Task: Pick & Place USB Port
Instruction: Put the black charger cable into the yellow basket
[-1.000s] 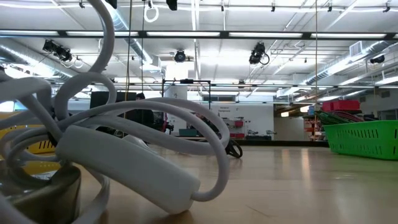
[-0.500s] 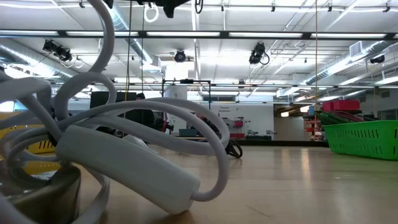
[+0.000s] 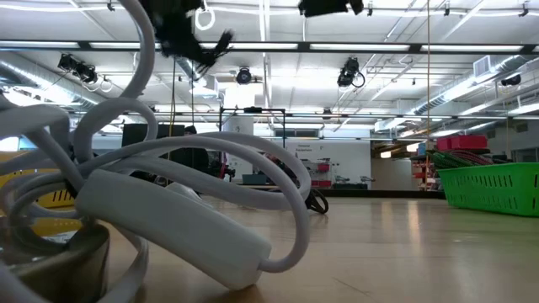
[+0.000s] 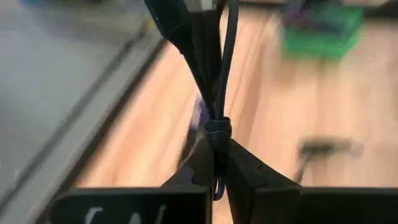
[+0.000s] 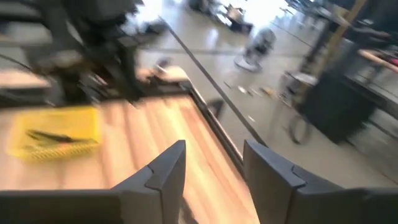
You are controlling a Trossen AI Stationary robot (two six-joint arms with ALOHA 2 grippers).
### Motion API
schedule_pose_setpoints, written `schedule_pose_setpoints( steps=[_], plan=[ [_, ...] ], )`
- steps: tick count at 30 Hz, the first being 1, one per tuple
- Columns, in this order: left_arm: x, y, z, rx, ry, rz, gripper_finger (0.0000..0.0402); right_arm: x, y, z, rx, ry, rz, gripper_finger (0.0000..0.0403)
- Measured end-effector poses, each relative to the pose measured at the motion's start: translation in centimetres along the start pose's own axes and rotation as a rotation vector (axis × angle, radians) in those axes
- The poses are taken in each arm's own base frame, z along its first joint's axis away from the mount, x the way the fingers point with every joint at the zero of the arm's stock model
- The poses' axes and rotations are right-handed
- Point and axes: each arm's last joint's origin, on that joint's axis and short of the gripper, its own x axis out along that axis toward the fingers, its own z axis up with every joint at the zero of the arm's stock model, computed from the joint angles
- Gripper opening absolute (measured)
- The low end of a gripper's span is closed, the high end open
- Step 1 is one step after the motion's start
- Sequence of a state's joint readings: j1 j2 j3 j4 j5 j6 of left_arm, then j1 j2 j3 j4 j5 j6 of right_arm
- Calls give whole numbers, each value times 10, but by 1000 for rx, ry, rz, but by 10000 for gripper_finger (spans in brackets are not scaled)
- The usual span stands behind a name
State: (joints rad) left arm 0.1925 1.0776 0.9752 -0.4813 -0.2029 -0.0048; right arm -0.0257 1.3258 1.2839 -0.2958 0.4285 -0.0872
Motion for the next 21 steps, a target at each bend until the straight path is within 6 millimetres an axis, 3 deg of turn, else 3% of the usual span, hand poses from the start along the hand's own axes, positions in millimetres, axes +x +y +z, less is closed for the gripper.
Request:
schedule_pose_setpoints(
  steps=[5, 11, 21],
  plan=[
    [-24, 6, -32, -171, 282, 82, 17, 0, -3, -7, -30, 73, -103, 151],
    [-48, 1, -57, -421, 509, 147, 16, 0, -3, -7, -39, 75, -110, 140],
    [-62, -31, -68, -630, 601, 130, 16, -1, -4, -7, -74, 79, -137, 127]
  ],
)
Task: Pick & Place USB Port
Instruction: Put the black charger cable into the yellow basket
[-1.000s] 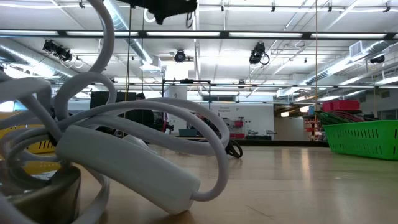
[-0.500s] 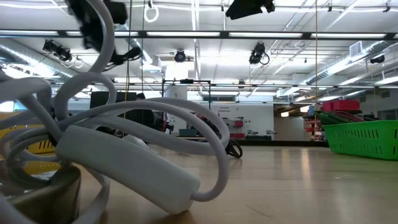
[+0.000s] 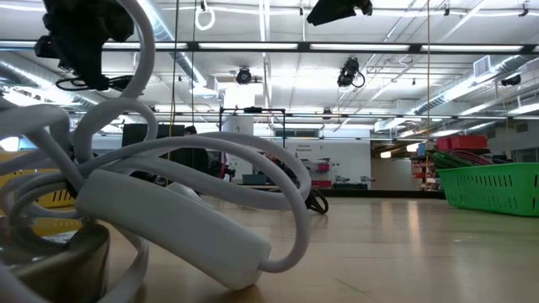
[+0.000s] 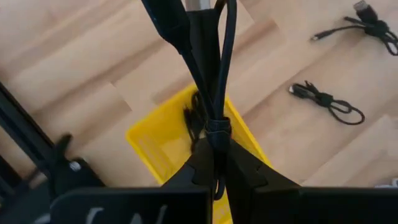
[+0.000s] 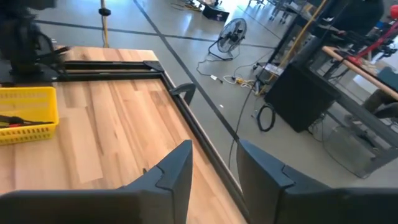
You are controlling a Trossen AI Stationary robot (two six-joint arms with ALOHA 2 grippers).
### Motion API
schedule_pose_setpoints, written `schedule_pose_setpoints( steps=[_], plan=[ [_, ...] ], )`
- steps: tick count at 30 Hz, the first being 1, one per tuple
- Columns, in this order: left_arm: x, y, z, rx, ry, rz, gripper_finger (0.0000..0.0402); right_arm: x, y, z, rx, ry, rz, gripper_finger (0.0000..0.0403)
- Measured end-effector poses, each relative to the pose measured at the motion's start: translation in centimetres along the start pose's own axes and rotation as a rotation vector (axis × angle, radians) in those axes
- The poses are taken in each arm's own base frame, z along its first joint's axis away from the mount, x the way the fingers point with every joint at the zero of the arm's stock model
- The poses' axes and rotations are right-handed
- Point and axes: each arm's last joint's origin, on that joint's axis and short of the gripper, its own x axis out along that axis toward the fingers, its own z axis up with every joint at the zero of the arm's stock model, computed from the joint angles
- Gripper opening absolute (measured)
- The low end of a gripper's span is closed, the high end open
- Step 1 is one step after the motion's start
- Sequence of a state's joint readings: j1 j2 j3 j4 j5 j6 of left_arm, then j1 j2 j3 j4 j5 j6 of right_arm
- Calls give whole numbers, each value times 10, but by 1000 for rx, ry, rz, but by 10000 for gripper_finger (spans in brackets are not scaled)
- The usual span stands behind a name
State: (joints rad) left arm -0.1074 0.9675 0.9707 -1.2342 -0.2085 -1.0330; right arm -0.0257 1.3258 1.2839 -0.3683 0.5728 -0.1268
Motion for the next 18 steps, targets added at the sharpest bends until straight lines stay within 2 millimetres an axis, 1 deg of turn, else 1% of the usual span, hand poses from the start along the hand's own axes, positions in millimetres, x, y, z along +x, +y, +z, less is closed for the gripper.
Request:
schedule_pose_setpoints(
  steps=[3, 7, 10, 14, 18],
  plan=[
    [12, -2, -17, -44, 40, 26, 16, 0, -1, 0, -10, 3, -24, 124],
    [41, 0, -41, -142, 98, 45, 16, 0, -1, 0, -29, 7, -47, 123],
    [61, 1, -55, -192, 116, 20, 16, 0, -1, 0, -40, 7, -47, 123],
    [75, 1, -61, -220, 116, -18, 16, 0, -1, 1, -35, 0, -49, 123],
    [81, 1, -62, -230, 106, -39, 16, 0, -2, 0, -35, 1, -49, 123]
  ],
)
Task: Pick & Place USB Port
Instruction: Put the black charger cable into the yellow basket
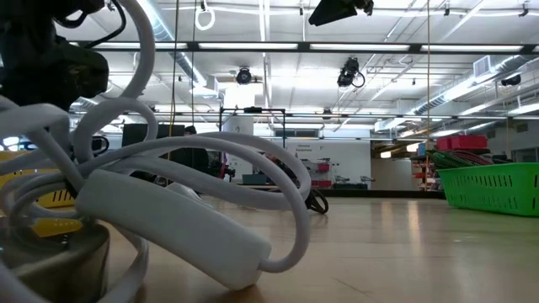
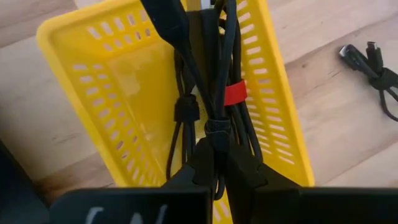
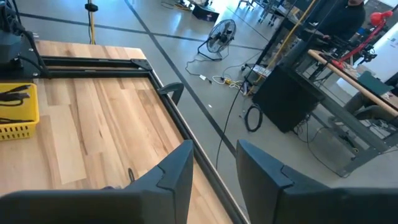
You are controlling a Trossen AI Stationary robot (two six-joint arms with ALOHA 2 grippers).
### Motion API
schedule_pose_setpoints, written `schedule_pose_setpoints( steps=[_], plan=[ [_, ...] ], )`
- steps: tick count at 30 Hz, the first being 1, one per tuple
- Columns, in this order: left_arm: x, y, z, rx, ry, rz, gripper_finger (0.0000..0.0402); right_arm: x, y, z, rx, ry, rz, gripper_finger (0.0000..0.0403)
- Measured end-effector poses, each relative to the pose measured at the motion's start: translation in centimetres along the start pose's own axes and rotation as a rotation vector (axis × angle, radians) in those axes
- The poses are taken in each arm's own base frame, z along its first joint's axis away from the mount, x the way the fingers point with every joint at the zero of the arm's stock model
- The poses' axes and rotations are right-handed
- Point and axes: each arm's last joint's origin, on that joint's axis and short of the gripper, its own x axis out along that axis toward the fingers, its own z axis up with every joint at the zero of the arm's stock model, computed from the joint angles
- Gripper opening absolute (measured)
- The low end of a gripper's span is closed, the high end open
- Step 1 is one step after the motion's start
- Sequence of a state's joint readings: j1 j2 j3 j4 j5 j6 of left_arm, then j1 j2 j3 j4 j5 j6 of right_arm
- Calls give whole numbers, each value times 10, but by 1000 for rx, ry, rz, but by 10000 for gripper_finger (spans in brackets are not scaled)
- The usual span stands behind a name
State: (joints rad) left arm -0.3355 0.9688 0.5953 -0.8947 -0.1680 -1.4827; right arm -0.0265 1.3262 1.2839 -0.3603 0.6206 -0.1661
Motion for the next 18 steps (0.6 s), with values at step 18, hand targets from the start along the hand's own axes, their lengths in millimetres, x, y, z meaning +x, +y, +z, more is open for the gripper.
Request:
schedule_pose_setpoints(
  steps=[18],
  plan=[
    [0, -3, 2, 139, -62, -24, 117, 1, -1, 0, 1, 1, -3, 123]
  ],
)
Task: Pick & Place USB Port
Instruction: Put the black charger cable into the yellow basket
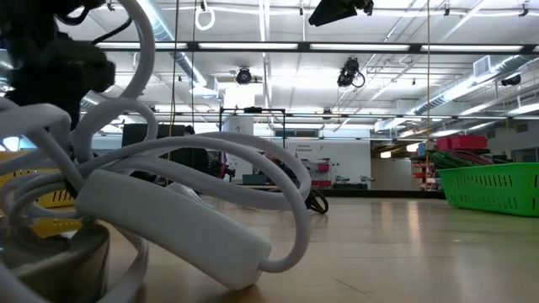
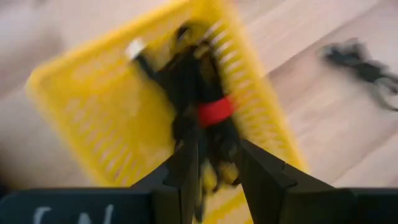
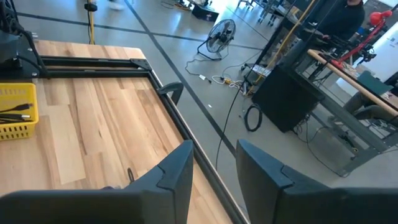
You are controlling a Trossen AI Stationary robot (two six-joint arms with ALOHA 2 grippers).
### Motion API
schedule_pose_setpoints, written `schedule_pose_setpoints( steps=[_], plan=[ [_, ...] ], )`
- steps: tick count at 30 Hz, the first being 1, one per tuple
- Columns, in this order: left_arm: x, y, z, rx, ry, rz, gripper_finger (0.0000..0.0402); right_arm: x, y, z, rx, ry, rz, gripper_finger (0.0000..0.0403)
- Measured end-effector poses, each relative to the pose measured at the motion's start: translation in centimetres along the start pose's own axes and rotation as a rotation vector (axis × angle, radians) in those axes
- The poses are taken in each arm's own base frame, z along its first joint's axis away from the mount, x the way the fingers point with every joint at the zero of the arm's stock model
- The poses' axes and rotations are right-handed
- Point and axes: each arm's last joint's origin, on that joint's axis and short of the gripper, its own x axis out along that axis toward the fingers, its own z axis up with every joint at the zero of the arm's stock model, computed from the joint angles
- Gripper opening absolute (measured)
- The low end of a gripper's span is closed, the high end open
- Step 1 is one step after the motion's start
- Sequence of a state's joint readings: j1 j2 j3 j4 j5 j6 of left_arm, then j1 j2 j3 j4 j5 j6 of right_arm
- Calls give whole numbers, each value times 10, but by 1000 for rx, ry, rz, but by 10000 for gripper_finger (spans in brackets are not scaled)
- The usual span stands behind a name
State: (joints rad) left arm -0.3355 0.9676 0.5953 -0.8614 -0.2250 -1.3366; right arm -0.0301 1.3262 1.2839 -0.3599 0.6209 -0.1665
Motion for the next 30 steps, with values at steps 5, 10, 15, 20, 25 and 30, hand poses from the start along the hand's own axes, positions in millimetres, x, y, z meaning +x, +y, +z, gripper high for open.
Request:
schedule_pose_setpoints(
  steps=[5, 10, 15, 20, 25, 30],
  plan=[
    [-13, -21, 11, 220, -162, -129, 118, 0, 0, 0, 0, 0, 0, 123],
    [-35, -49, 23, 526, -291, -289, 118, 0, 0, 0, 18, 1, 0, 123],
    [-28, -69, 27, 860, -326, -257, 119, 0, 0, 0, 27, 1, 0, 123],
    [5, -82, 33, 1032, -244, -123, 119, 0, 0, 0, 56, 1, 0, 123],
    [32, -96, 37, 1227, -169, -71, 119, 0, 0, 0, 61, 1, 1, 123],
    [50, -112, 33, 1516, -126, -22, 119, 0, 0, 0, 81, 3, 2, 123]
  ],
)
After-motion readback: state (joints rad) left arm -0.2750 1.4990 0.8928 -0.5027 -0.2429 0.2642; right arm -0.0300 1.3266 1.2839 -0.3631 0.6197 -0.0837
